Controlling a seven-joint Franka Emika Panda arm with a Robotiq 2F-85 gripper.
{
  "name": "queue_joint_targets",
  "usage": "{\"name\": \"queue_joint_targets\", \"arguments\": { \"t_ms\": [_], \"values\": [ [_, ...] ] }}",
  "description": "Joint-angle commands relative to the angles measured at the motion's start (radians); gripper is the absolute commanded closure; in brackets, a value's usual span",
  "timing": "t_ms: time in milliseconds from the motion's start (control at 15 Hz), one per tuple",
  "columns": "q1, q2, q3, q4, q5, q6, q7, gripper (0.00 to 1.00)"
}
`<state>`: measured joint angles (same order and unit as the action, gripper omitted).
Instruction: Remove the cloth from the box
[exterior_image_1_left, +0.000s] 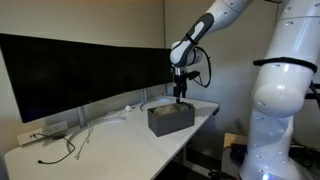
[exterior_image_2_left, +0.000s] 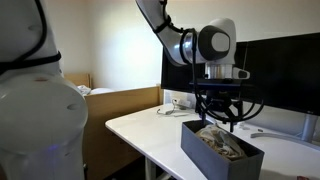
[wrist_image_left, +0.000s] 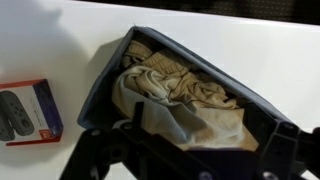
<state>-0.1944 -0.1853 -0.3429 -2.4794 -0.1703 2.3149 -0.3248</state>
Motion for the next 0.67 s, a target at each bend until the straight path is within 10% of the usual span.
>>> {"name": "queue_joint_targets", "arguments": {
  "t_ms": [0,600],
  "values": [
    [-0.02,0.088,0.02,0.015,0.006,0.038,0.012,0.0],
    [-0.025,0.336,0.064,0.139,0.079,0.028,0.006,0.0]
  ]
}}
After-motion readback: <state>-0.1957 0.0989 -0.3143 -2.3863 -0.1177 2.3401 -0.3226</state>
